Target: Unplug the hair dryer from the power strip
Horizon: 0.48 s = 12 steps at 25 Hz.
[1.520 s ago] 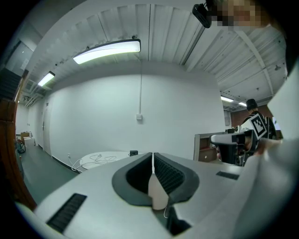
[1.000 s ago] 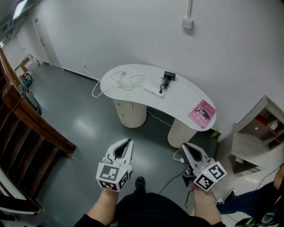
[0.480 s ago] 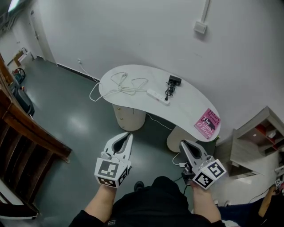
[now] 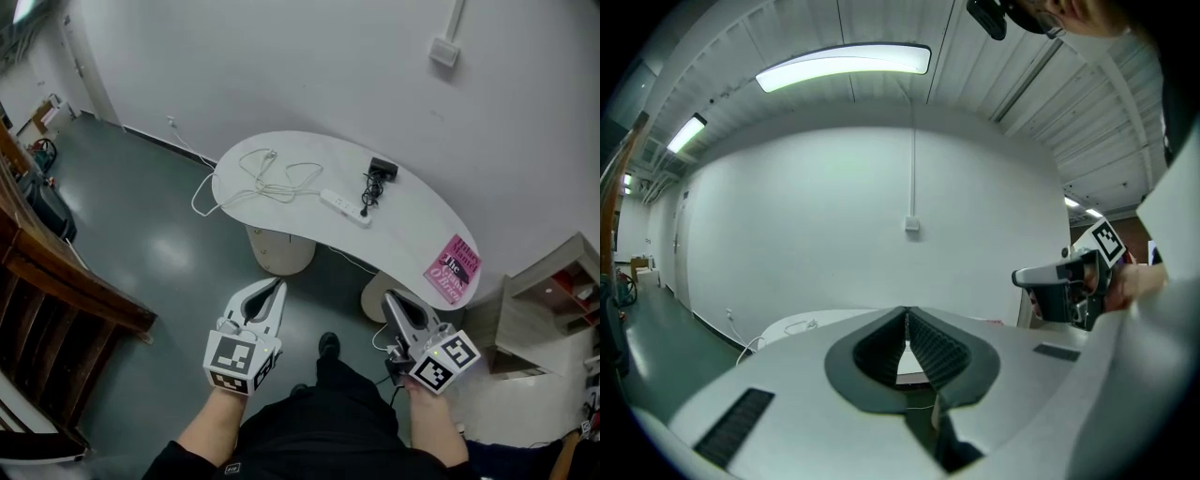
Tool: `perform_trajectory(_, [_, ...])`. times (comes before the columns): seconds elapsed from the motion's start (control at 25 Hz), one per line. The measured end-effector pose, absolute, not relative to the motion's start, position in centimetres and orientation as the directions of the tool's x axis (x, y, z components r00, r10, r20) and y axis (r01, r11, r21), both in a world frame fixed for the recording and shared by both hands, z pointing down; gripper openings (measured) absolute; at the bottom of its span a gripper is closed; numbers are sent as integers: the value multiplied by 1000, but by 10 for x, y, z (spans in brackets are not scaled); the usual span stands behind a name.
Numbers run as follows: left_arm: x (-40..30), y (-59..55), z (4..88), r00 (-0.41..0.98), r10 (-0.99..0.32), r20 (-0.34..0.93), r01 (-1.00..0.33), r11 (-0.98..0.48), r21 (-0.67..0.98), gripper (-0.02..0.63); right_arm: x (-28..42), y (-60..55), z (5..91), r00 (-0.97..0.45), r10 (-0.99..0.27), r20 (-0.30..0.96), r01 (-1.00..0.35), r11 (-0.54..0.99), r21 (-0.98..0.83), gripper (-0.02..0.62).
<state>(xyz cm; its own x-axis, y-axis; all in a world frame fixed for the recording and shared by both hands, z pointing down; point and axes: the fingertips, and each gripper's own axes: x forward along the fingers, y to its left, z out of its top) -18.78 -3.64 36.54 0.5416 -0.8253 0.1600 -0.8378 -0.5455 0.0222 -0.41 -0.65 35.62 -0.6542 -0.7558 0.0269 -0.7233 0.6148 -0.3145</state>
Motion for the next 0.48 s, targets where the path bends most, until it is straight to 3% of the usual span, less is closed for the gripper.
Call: perform_trajectory(0.48, [-146,-159,388,531,-815,233,-838,-546,1,21,29,-141,383,-678,-735,27,-689,622,-373,35])
